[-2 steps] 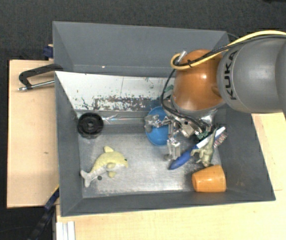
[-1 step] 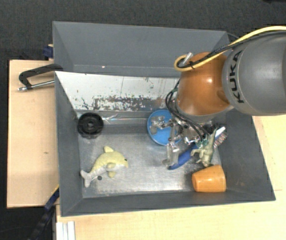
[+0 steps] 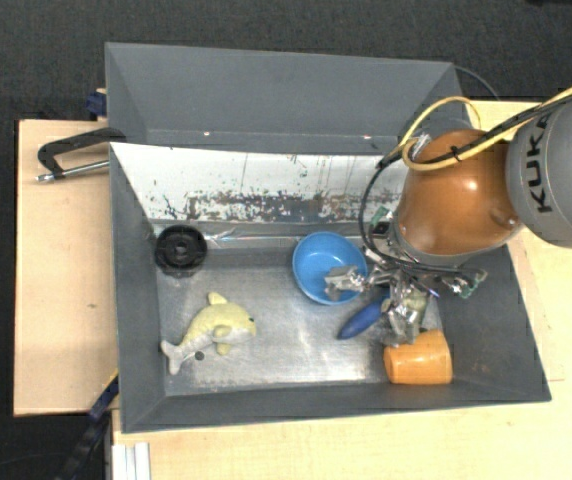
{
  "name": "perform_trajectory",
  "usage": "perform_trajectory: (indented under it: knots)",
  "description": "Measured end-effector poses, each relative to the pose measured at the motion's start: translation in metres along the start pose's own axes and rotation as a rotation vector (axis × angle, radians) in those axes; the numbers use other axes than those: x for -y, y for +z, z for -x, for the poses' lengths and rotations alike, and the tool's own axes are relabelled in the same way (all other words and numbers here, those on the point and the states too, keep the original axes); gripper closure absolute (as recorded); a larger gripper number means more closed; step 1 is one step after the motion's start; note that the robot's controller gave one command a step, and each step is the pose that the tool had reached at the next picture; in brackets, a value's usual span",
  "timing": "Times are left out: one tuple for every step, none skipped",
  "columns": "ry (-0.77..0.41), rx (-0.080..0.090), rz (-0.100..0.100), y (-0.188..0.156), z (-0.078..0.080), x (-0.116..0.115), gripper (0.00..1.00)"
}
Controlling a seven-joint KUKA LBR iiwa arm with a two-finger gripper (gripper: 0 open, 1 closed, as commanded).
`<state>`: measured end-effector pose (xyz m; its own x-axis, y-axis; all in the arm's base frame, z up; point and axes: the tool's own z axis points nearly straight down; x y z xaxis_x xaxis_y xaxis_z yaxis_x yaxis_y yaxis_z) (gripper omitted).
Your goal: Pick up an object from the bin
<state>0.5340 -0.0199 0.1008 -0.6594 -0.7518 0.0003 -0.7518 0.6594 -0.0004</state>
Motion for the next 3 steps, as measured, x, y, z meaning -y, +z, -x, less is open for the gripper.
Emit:
perform_trajectory:
  knots:
    - [-0.141,0.017,0.005,0.028,-0.018,0.094,0.0]
    - [-0.515,0.0,-0.005,0.028,0.018,0.043,0.0]
    - [-0.511,-0.001,-0.011,0.023,0.018,0.046,1.0]
